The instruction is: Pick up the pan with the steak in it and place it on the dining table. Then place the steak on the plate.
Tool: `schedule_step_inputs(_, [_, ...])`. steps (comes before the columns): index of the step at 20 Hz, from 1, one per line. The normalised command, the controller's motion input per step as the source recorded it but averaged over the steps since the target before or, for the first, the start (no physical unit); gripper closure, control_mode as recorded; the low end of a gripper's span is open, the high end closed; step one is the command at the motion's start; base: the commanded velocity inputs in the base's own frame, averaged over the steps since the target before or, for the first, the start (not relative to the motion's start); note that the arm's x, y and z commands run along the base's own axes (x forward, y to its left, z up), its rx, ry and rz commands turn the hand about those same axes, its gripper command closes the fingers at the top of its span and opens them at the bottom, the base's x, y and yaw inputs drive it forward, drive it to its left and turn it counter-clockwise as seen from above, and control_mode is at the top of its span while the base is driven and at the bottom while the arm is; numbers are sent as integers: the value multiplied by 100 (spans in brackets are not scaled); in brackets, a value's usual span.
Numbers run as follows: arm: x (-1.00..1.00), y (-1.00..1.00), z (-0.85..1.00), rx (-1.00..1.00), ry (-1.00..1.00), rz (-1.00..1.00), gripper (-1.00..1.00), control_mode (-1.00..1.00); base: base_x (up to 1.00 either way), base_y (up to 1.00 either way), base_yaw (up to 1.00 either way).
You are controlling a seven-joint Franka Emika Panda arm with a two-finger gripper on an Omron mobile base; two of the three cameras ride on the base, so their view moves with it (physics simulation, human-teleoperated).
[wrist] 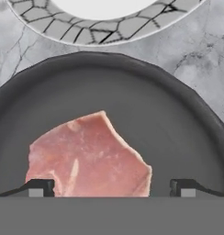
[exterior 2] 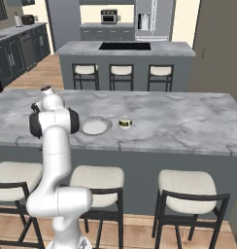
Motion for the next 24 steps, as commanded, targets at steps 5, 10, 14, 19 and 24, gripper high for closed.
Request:
schedule_step_inputs(5, [17,6,-17,-5,2,-4,-100,-100,0,0,0])
schedule_step_inputs(10, [15,6,-10,-3,1,-3,-100,-100,0,0,0])
schedule_step_inputs(14, [1,0,-17,-2,5,-1,-100,-100,0,0,0])
schedule_step_inputs(19, [1,1,-7,-1,3,-1,100,-100,0,0,0])
schedule_step_inputs(24, [0,0,0,0,0,0,100,-100,0,0,0])
